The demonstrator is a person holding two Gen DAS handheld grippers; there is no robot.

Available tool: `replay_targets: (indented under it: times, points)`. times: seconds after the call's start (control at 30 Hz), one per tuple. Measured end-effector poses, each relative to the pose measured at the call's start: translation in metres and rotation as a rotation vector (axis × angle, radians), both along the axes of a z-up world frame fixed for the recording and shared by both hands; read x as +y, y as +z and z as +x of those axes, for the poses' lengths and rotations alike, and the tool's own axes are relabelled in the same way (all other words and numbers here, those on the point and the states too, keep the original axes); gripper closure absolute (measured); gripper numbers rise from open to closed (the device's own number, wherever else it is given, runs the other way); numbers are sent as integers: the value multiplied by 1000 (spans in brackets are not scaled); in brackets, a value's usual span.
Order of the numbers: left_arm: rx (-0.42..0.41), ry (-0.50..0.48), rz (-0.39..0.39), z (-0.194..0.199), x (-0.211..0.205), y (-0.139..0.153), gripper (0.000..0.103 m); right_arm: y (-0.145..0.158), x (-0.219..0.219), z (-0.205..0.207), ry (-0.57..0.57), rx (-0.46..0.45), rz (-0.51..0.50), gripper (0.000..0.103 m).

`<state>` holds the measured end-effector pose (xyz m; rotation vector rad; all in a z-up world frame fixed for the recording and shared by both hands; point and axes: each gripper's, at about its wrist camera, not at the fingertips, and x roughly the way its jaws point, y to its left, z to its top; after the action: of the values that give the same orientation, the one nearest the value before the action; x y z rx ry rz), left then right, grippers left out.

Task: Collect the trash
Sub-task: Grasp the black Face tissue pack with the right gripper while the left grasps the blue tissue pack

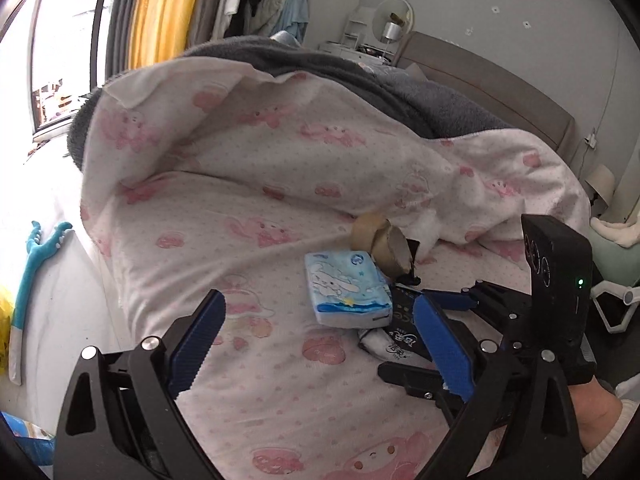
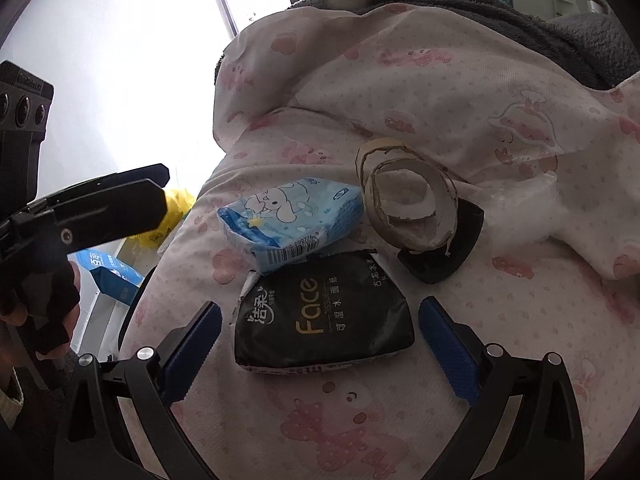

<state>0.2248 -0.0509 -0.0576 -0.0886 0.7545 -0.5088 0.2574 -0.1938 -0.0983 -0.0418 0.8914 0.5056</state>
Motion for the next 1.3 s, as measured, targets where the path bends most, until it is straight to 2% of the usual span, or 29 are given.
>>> replay_targets:
  times: [0.07, 0.13, 0.2, 0.5, 0.67, 0.87, 1.03, 1.1, 1.3]
  points:
    - [3, -21, 7, 2, -8, -4, 7, 0, 0, -1, -3, -5, -16, 12]
    - [9, -26, 6, 4, -13, -8, 7, 0, -4, 0, -2, -8, -16, 24]
    - [23, -23, -4, 7, -17, -12, 7, 1, -8, -1, 10, -6, -2, 26]
    - [57, 9, -31, 18, -29, -25, 7, 3, -12, -8, 60, -19, -41, 29]
    - [38, 24, 23, 21, -37, -28, 7, 6, -22, -14, 57, -28, -64, 29]
    - [44, 31, 33, 26, -44, -35, 7, 7, -35, -17, 35, -32, -91, 29]
    - [49, 44, 61, 28, -50, -41, 9, 9, -52, -20, -3, -33, -84, 30]
    - [53, 49, 77, 30, -52, -42, 13, 10, -60, -23, -19, -33, -74, 30]
    - [50, 44, 132, 31, -60, -46, 15, 12, -82, -27, -75, -27, -14, 30]
